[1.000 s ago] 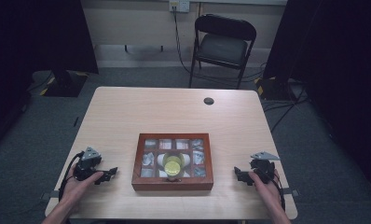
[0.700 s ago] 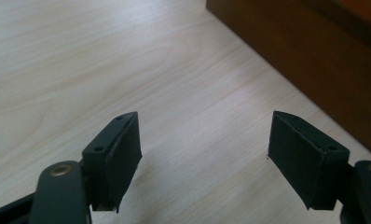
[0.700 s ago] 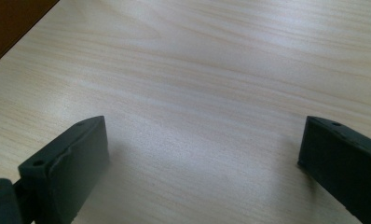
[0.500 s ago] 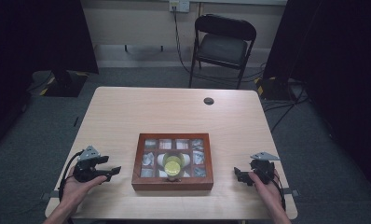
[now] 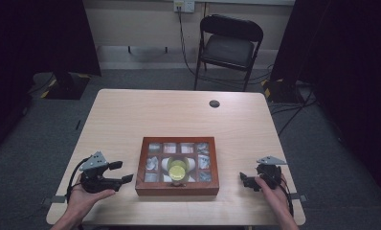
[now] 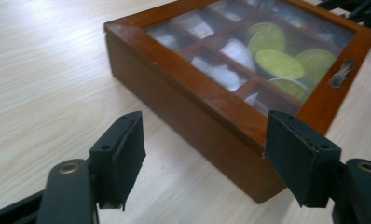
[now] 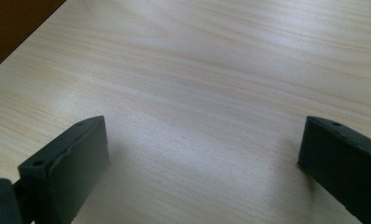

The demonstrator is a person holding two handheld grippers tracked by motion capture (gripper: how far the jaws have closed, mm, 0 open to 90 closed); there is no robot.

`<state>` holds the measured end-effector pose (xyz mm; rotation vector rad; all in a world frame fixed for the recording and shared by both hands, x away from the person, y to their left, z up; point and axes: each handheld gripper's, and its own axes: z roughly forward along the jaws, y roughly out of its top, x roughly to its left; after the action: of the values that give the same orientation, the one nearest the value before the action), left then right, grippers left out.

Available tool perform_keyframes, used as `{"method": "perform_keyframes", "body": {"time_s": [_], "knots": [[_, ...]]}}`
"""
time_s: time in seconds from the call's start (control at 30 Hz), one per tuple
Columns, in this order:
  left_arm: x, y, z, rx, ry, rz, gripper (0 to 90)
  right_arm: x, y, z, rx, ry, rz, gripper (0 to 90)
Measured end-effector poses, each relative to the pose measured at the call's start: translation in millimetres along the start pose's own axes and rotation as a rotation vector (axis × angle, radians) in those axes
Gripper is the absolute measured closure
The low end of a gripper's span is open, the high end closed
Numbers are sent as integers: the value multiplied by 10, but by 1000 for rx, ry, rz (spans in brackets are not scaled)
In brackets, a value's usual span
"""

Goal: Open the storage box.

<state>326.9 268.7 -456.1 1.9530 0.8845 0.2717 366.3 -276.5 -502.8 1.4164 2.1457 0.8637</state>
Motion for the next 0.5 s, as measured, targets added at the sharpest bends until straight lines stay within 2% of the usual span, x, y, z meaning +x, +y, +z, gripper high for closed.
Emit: {"method": "perform_keyframes", "body": {"time_s": [0.1, 0.2, 0.27, 0.3, 0.37, 0.4, 0.43, 0.5], "knots": [[-20, 25, 8, -16, -48, -4, 324, -1, 1, 1, 1, 1, -1, 7], [-61, 55, 21, -26, -80, 22, 350, -2, 2, 2, 1, 0, -2, 7], [-106, 78, 28, -34, -112, 49, 440, -2, 2, 1, 1, 0, -2, 6], [-128, 90, 33, -39, -117, 65, 440, -2, 2, 1, 1, 0, -2, 6], [-167, 114, 54, -47, -137, 64, 466, -2, 2, 2, 1, 0, -2, 6], [-201, 147, 78, -47, -160, 74, 521, -2, 2, 2, 2, 0, -2, 6], [-201, 147, 78, -47, -160, 74, 532, -2, 2, 2, 2, 0, -2, 6], [-234, 170, 97, -70, -192, 105, 555, -2, 2, 2, 1, 1, -2, 6]]}}
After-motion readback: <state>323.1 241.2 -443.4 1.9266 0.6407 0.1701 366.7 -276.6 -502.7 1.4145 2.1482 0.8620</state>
